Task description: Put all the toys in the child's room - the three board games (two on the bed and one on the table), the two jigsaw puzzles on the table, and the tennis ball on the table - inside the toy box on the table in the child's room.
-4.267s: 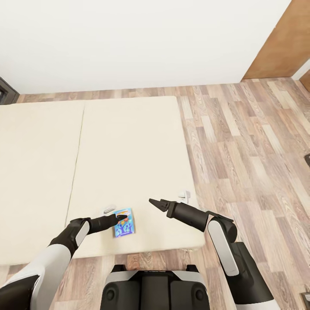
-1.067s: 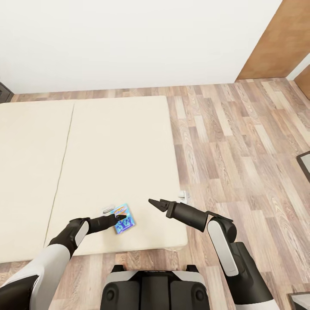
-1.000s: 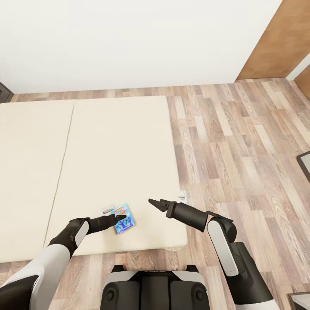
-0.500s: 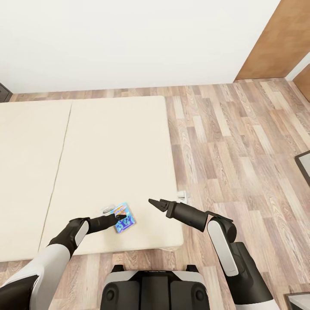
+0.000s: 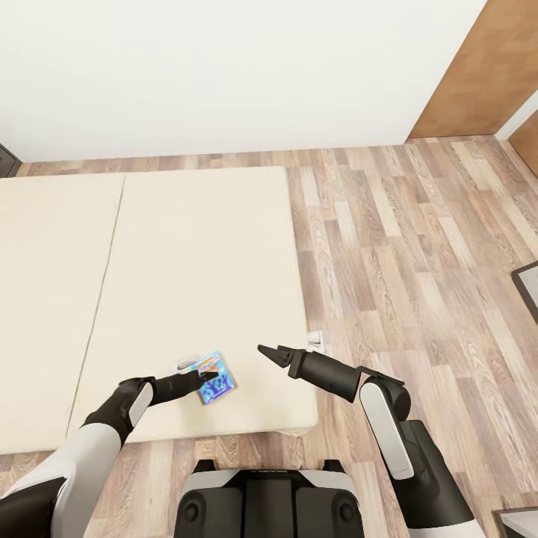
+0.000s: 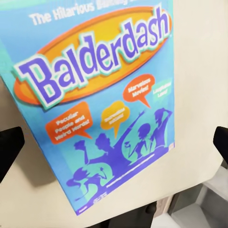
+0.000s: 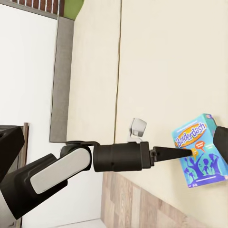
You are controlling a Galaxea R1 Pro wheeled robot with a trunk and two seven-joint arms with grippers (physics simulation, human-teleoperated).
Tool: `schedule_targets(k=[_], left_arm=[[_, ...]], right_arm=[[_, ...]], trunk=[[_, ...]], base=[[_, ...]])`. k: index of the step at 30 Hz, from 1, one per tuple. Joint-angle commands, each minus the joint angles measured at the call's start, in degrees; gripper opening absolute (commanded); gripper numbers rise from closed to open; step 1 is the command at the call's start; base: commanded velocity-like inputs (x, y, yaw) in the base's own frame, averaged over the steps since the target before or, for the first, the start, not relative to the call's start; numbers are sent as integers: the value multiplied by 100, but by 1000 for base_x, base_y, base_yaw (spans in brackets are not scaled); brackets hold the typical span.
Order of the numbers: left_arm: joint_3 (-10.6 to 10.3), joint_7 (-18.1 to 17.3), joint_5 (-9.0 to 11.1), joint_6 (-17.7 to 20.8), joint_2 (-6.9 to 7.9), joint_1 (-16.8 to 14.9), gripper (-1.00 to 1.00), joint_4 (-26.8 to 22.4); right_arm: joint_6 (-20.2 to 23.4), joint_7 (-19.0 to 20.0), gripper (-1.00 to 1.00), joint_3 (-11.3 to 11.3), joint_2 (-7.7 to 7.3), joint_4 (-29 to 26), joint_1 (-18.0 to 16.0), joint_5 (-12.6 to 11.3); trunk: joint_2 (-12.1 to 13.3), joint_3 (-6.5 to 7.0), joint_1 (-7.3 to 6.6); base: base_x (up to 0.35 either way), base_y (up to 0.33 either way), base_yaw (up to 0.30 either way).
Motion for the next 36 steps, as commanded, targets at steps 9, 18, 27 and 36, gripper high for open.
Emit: schedule_targets(k=[9,18,27,36], left_arm=[[108,13,47,60,140,-2,100,-36],[136,17,49,61,169,-2,100,-46],[143,25,48,68,169,-2,100,-47],[146,19,49,64,161,-2,100,-47]], right_arm=[[31,6,100,0,5,-3,-2,-11],[26,6,100,2,10,-3,-2,-6],[23,6,100,2,14,-3,-2,-2],[18,6,100,2,13,-3,-2,-2]], trunk=[[-6,-5,2],[-6,-5,2],[-6,-5,2],[-6,-5,2]], base=[[0,0,0],[49,0,0],[25,0,0],[26,0,0]])
